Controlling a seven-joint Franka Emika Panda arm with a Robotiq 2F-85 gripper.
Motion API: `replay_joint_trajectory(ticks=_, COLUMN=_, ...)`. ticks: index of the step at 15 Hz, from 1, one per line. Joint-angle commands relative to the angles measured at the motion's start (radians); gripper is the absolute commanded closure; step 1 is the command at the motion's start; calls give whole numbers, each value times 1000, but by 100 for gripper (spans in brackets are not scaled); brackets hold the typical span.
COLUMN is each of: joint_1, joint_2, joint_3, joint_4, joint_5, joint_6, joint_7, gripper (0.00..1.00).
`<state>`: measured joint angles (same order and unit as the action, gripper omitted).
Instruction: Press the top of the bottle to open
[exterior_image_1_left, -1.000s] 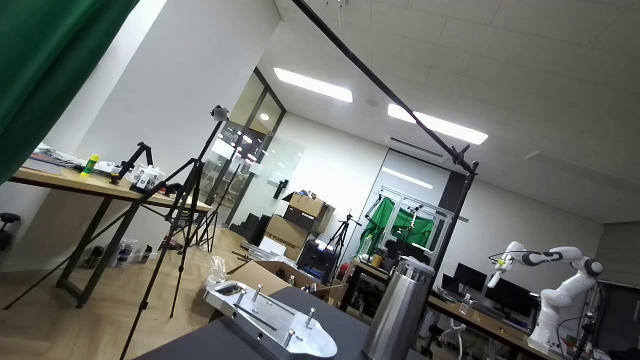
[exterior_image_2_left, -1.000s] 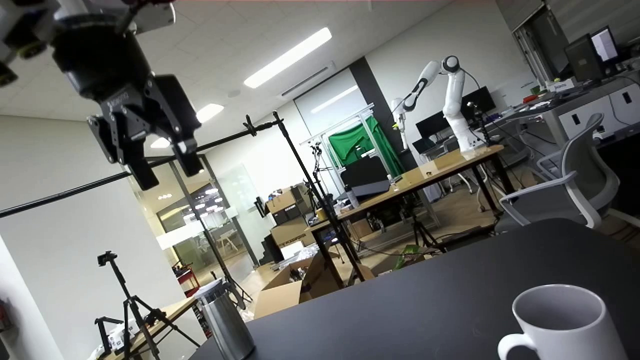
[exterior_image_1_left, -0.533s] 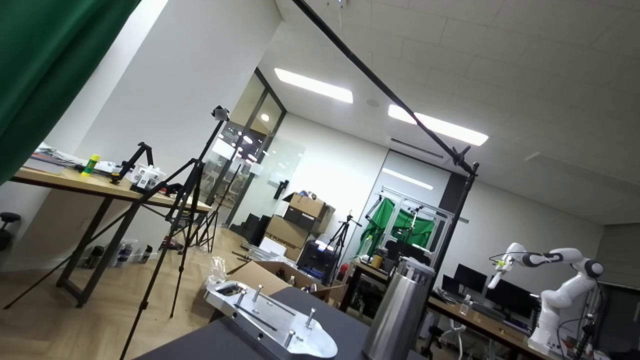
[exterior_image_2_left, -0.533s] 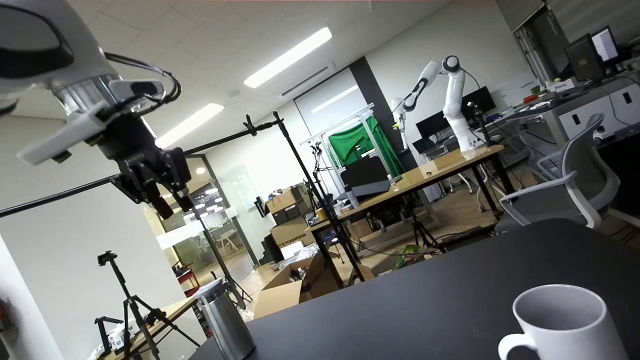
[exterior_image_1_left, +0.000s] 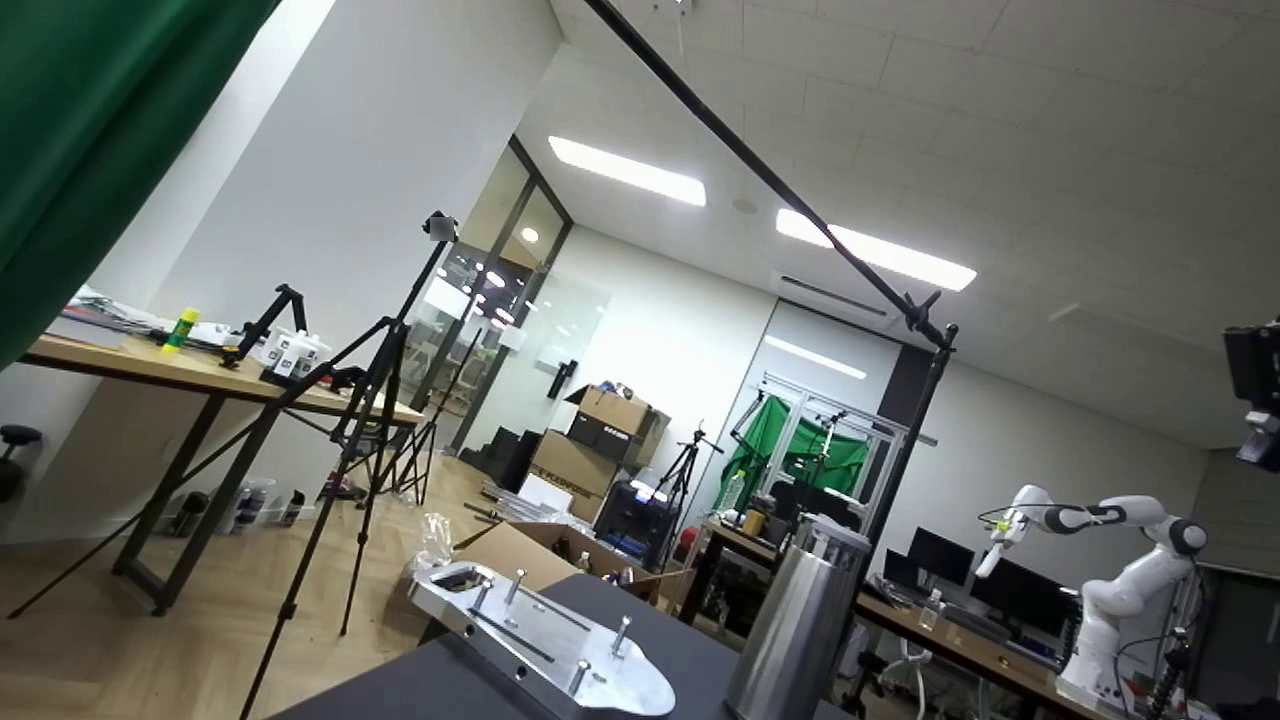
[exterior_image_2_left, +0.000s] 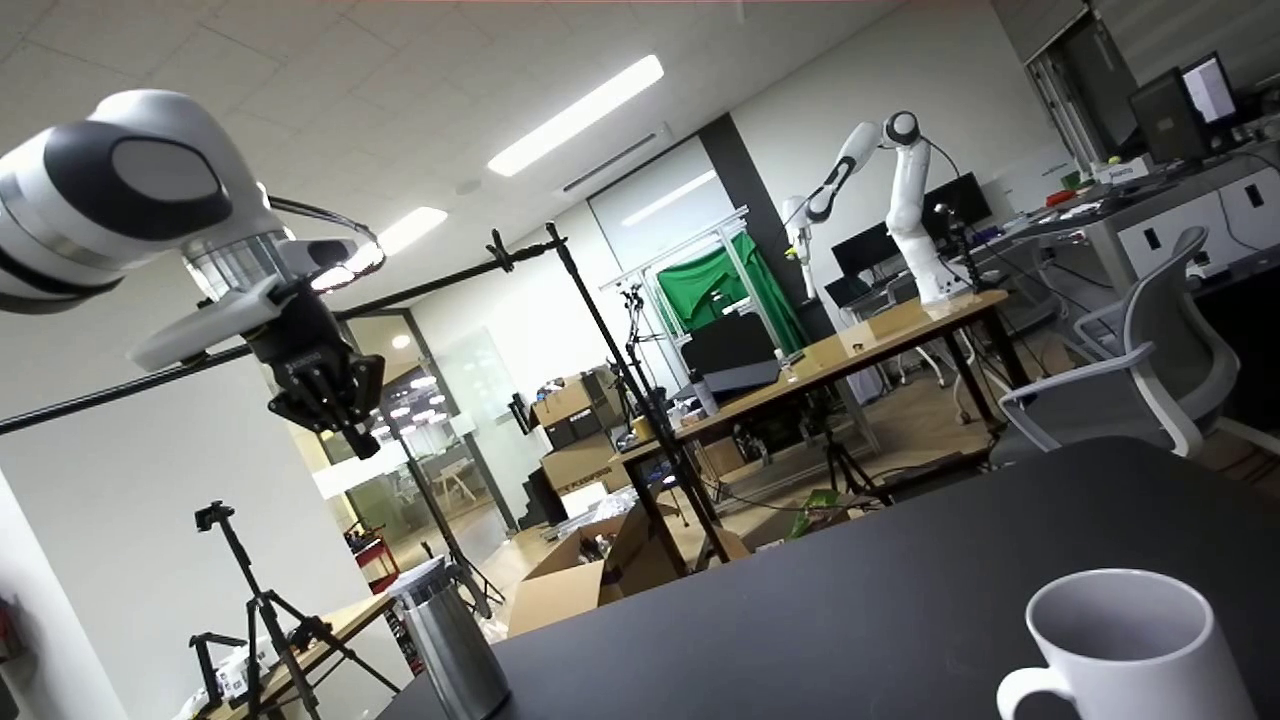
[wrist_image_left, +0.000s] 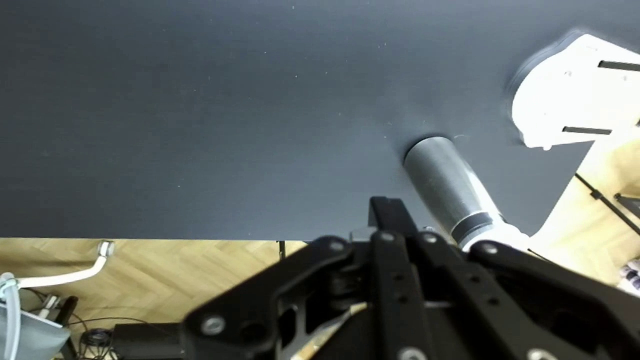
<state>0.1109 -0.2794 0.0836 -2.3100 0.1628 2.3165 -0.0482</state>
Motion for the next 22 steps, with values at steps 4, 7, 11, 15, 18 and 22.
replay_joint_trajectory(ticks=4, joint_1=8, joint_2=46, joint_3=6, joint_4=52, joint_5=-3, joint_6=-50, joint_7=1, gripper=99)
replay_joint_trajectory(ticks=7, joint_1=8, joint_2=46, joint_3=6, joint_4=57, joint_5=-3, joint_6=-56, joint_7=1, gripper=99)
replay_joint_trajectory(ticks=11, joint_1=8, joint_2=46, joint_3=6, joint_4=58, joint_5=-3, joint_6=-57, joint_7=1, gripper=100)
replay_joint_trajectory(ticks=15, joint_1=45, joint_2=208, joint_3=47, joint_4=205, joint_5=3, joint_6=-3, joint_7=-18, gripper=100)
replay_joint_trajectory(ticks=18, joint_1=82, joint_2=302, joint_3=91, joint_4=276, joint_5=15, joint_6=114, joint_7=-32, gripper=100)
replay_joint_trajectory(ticks=22, joint_1=114, joint_2=422, joint_3=134, joint_4=336, joint_5=-34, joint_6=332, joint_7=-29, gripper=100)
